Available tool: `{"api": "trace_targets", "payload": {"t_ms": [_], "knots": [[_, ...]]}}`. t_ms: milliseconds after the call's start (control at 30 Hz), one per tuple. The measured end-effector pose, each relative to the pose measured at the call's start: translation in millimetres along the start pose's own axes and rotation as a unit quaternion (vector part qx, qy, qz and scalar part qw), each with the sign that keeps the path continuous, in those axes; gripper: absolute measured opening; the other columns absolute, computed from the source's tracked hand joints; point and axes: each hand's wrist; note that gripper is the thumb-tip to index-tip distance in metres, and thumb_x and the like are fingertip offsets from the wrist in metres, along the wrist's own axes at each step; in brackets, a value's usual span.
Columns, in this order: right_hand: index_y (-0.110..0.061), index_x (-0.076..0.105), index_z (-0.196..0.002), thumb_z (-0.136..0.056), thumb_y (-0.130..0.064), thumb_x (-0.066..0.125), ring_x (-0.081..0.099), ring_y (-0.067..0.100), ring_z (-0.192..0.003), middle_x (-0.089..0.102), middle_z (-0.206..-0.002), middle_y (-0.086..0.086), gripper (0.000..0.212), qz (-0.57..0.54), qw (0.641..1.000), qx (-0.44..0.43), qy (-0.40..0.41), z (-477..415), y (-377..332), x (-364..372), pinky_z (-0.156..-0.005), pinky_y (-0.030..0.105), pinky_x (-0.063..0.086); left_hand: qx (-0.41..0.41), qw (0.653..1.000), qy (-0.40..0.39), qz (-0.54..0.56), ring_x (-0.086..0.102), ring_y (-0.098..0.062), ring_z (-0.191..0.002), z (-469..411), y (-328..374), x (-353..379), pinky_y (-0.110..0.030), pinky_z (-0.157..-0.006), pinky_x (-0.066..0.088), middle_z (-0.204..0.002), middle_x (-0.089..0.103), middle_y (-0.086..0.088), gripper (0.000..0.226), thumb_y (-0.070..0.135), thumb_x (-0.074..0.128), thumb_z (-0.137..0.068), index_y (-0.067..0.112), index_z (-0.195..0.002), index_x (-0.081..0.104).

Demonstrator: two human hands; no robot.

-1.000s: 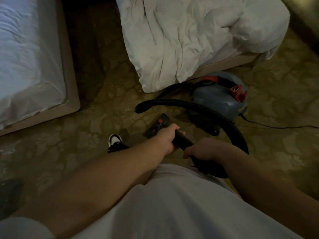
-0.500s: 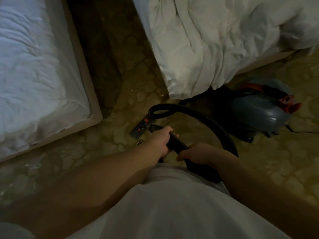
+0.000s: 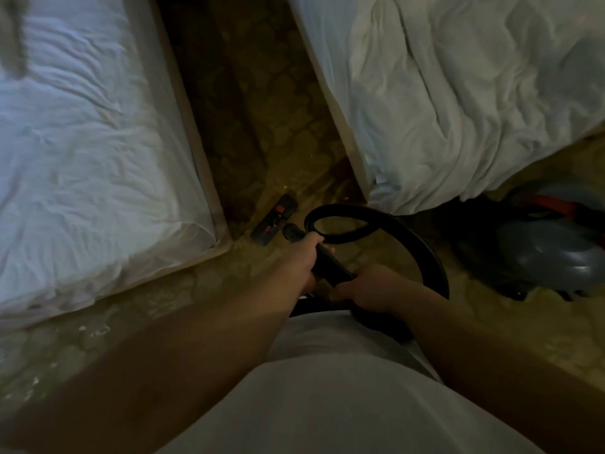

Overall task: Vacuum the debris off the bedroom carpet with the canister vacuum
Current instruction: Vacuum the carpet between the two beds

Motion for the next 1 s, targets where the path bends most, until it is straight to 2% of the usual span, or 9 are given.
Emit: {"api": "trace_targets", "payload": {"t_ms": [200, 267, 333, 467, 533, 600, 667, 833, 1000], "knots": [[-0.007, 0.066, -0.107, -0.084, -0.046, 0.078, 0.068, 0.022, -0.081, 0.069, -0.092, 0.006, 0.047, 0.016, 1.000, -0.008, 0.026, -30.3, -48.2, -16.2, -0.064, 0.032, 0.055, 0.012, 1.000, -0.009, 0.005, 0.068, -0.027, -0.080, -25.2, 53.9, -7.6, -0.042, -0.077, 0.059, -0.084, 0.069, -0.011, 0.021, 0.021, 0.066, -0.092, 0.005, -0.105, 0.064], [-0.014, 0.067, -0.100, -0.086, -0.044, 0.078, 0.066, 0.021, -0.081, 0.067, -0.092, 0.007, 0.035, 0.023, 0.999, -0.024, 0.025, -41.6, -64.7, -26.8, -0.067, 0.034, 0.055, 0.008, 1.000, -0.011, 0.015, 0.067, -0.027, -0.080, -31.6, 73.3, -5.8, -0.038, -0.066, 0.057, -0.088, 0.067, -0.012, 0.020, 0.020, 0.065, -0.094, 0.004, -0.105, 0.064], [-0.022, 0.062, -0.089, -0.089, -0.041, 0.078, 0.063, 0.018, -0.077, 0.065, -0.090, 0.005, 0.025, 0.016, 0.999, -0.033, 0.016, -52.2, -81.5, -41.0, -0.060, 0.031, 0.049, 0.008, 1.000, -0.012, 0.022, 0.066, -0.026, -0.077, -42.3, 95.1, -1.1, -0.036, -0.060, 0.055, -0.088, 0.066, -0.012, 0.020, 0.019, 0.064, -0.095, 0.002, -0.107, 0.063], [-0.019, 0.065, -0.092, -0.089, -0.045, 0.078, 0.063, 0.017, -0.077, 0.067, -0.091, 0.005, 0.028, 0.031, 0.999, -0.030, 0.024, -67.1, -110.6, -78.5, -0.058, 0.029, 0.046, 0.002, 1.000, -0.010, 0.029, 0.063, -0.024, -0.076, -52.4, 138.2, 20.0, -0.040, -0.072, 0.056, -0.086, 0.063, -0.012, 0.014, 0.016, 0.062, -0.096, 0.003, -0.095, 0.059], [-0.019, 0.072, -0.099, -0.087, -0.046, 0.079, 0.066, 0.016, -0.080, 0.072, -0.096, 0.005, 0.030, 0.035, 0.998, -0.025, 0.035, -69.7, -121.9, -97.5, -0.062, 0.028, 0.052, -0.005, 0.999, -0.007, 0.032, 0.063, -0.023, -0.075, -58.4, 154.8, 33.8, -0.043, -0.085, 0.057, -0.083, 0.063, -0.012, 0.015, 0.015, 0.063, -0.097, 0.005, -0.089, 0.057], [-0.018, 0.075, -0.101, -0.085, -0.046, 0.080, 0.073, 0.024, -0.084, 0.076, -0.096, 0.008, 0.032, 0.017, 0.999, -0.011, 0.030, -75.0, -131.9, -114.7, -0.074, 0.038, 0.063, -0.003, 1.000, -0.011, 0.028, 0.063, -0.024, -0.072, -61.6, 171.8, 45.3, -0.045, -0.091, 0.056, -0.077, 0.064, -0.011, 0.015, 0.016, 0.063, -0.096, 0.004, -0.087, 0.058], [-0.016, 0.076, -0.099, -0.082, -0.047, 0.082, 0.076, 0.030, -0.084, 0.077, -0.092, 0.012, 0.036, -0.002, 1.000, 0.007, 0.023, -77.1, -140.3, -127.7, -0.081, 0.049, 0.066, 0.001, 1.000, -0.004, 0.020, 0.064, -0.025, -0.071, -64.0, 185.6, 53.5, -0.045, -0.089, 0.057, -0.072, 0.065, -0.010, 0.016, 0.018, 0.064, -0.094, 0.003, -0.092, 0.061], [-0.018, 0.079, -0.098, -0.080, -0.047, 0.082, 0.077, 0.027, -0.079, 0.078, -0.087, 0.009, 0.034, -0.020, 1.000, 0.011, 0.020, -71.6, -166.6, -151.1, -0.078, 0.046, 0.067, -0.017, 1.000, -0.003, -0.002, 0.063, -0.024, -0.066, -61.2, 222.0, 58.4, -0.035, -0.060, 0.055, -0.076, 0.064, -0.011, 0.019, 0.018, 0.064, -0.093, 0.002, -0.103, 0.060], [-0.017, 0.074, -0.100, -0.080, -0.053, 0.081, 0.076, 0.026, -0.084, 0.077, -0.092, 0.009, 0.042, -0.050, 0.997, 0.048, 0.040, -73.6, -195.6, -172.9, -0.083, 0.044, 0.066, -0.022, 0.996, -0.063, -0.065, 0.063, -0.021, -0.070, -58.7, 277.0, 71.6, -0.036, -0.063, 0.057, -0.079, 0.063, -0.010, 0.019, 0.016, 0.062, -0.095, 0.003, -0.107, 0.057]]}}
Point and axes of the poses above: each hand's wrist, its own z-axis away from the middle knuckle, its own x-axis out of the palm, y = z × x
